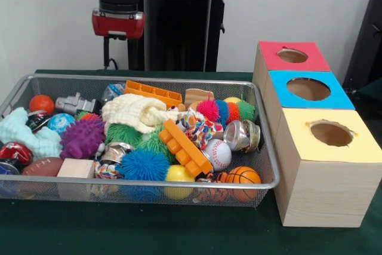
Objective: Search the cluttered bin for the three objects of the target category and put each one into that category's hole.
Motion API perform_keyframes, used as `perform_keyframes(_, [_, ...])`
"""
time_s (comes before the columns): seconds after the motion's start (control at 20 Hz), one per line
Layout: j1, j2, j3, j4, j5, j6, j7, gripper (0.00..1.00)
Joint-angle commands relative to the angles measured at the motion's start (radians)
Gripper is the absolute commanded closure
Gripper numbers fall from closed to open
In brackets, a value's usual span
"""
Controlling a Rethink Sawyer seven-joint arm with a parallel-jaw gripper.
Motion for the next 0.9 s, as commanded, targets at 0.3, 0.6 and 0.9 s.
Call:
perform_keyframes(0.3, [0.005,0.107,0.01,-0.145,-0.007,0.043,0.055,0.0])
perform_keyframes(0.6, [-0.079,0.057,0.084,-0.107,0.001,0.099,-0.006,0.0])
perform_keyframes(0.9, [-0.153,0.021,0.153,-0.096,0.014,0.155,-0.059,0.0])
